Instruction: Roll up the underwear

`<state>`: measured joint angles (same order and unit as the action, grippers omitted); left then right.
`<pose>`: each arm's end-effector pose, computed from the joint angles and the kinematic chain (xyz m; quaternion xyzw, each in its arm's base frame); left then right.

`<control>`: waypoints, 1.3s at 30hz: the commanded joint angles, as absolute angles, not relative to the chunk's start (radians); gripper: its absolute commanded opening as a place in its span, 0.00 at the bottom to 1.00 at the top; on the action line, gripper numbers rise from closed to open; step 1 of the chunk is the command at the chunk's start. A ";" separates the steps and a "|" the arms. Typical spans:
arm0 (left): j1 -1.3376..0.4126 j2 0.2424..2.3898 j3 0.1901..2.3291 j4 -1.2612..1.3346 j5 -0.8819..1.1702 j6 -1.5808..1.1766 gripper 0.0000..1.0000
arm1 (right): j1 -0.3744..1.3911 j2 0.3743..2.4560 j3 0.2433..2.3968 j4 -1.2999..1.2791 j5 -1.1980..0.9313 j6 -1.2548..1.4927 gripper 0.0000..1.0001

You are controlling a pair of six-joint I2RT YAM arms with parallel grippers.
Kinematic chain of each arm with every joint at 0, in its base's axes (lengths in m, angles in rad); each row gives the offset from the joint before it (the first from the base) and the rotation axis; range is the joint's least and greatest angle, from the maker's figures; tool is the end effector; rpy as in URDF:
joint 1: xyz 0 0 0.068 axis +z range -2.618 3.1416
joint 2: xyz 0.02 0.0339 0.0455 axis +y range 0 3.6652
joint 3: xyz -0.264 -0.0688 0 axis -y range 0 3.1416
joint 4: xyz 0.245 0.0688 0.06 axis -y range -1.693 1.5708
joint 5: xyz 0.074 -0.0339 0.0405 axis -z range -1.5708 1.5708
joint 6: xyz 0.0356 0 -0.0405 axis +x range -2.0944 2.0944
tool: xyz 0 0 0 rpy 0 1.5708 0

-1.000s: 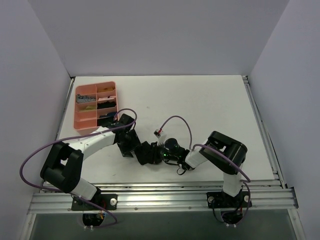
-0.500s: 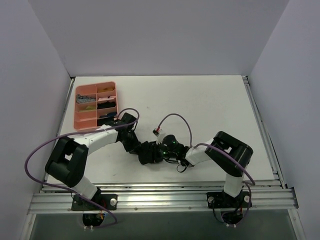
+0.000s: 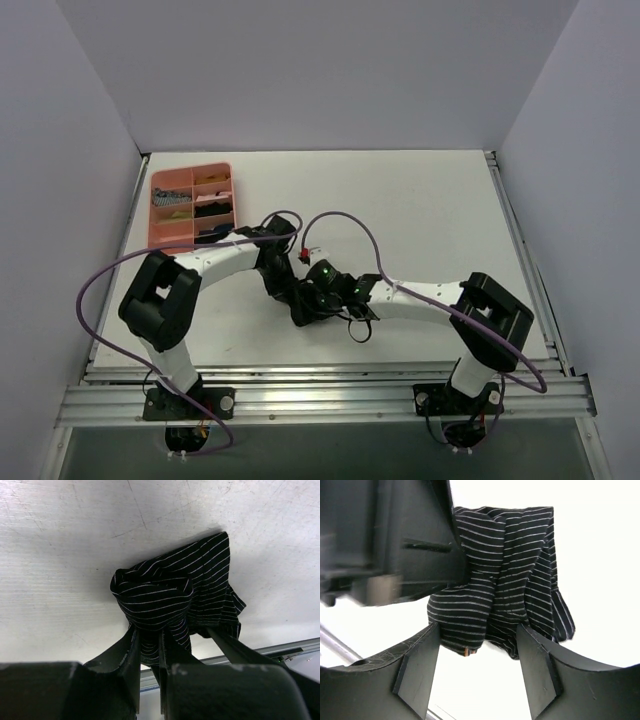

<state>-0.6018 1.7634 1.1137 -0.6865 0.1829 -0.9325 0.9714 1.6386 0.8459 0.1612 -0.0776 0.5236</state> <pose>0.2661 -0.1906 0.1662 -0.1522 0.9772 -0.1462 0.0209 0.1901 0.2831 0.1799 -0.2150 0.8649 0.3328 0.3081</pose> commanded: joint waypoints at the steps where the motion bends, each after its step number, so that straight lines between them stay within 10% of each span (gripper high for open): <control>1: -0.626 1.858 1.109 -0.808 0.075 -0.890 0.11 | 1.044 1.621 0.937 -0.063 0.147 0.454 0.57; 29: -0.641 1.945 1.200 -0.911 0.092 -0.885 0.11 | 1.273 1.896 1.210 -0.187 0.486 0.319 0.53; 34: -0.638 1.916 1.195 -0.919 0.097 -0.905 0.14 | 1.275 1.905 1.172 -0.175 0.495 0.363 0.24; 39: -0.582 1.798 1.154 -0.907 0.129 -0.934 0.41 | 1.201 1.820 0.951 0.038 0.280 0.457 0.00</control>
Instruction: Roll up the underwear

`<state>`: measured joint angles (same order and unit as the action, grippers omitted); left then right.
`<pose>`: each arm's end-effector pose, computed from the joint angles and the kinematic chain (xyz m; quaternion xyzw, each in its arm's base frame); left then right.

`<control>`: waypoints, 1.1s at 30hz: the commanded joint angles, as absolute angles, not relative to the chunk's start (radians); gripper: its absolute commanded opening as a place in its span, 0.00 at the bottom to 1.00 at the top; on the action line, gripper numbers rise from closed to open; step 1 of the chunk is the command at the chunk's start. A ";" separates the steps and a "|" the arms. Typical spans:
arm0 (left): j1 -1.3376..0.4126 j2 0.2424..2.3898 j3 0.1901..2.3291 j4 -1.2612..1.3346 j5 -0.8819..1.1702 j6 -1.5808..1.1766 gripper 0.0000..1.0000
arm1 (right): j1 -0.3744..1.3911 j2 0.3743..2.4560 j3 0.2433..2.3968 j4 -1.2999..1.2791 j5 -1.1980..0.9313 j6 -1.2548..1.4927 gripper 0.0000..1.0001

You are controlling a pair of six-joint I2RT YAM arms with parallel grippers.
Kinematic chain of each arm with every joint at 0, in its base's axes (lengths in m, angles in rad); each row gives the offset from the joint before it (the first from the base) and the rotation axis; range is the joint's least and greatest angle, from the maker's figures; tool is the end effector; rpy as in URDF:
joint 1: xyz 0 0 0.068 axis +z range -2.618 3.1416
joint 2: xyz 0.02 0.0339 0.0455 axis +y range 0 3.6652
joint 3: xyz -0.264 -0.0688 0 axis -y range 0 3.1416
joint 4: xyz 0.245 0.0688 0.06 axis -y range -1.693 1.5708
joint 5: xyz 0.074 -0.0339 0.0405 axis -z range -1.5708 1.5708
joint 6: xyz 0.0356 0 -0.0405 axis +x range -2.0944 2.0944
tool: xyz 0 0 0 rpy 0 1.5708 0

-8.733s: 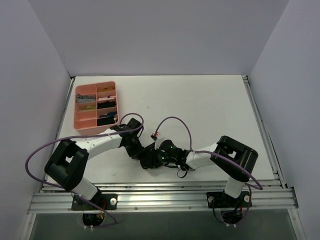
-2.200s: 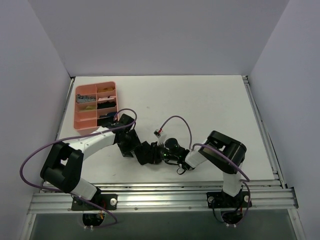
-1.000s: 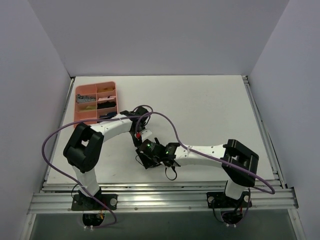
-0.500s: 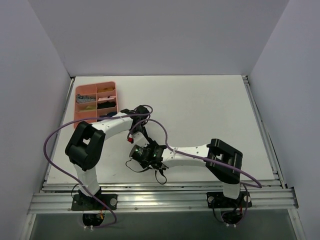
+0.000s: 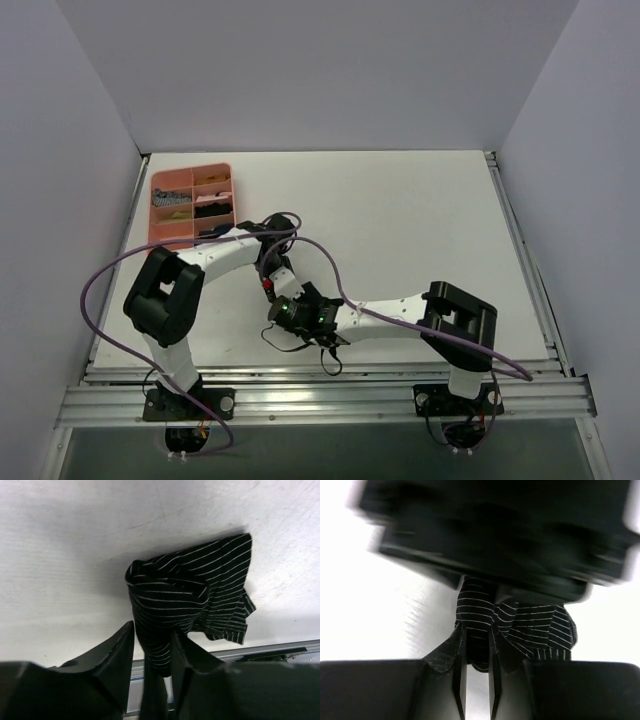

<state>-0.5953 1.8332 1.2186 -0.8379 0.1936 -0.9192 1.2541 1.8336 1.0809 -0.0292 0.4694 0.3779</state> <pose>0.2744 -0.1941 0.1680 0.1546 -0.9815 0.1105 0.0235 0.1347 0.3594 0.1702 -0.3000 0.8510 0.1252 0.4125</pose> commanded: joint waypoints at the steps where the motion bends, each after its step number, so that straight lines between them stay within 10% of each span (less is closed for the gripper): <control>1: -0.546 1.772 1.144 -0.904 0.129 -0.934 0.43 | 1.184 1.806 0.912 0.072 0.243 0.475 0.00; 33: -0.566 1.623 1.032 -0.541 0.140 -0.858 0.59 | 0.841 1.954 0.477 0.732 -0.474 0.646 0.00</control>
<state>-0.5495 1.5906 1.0122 -0.5907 0.1421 -0.8703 0.8310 1.8397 0.5587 1.0832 -0.4671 0.6739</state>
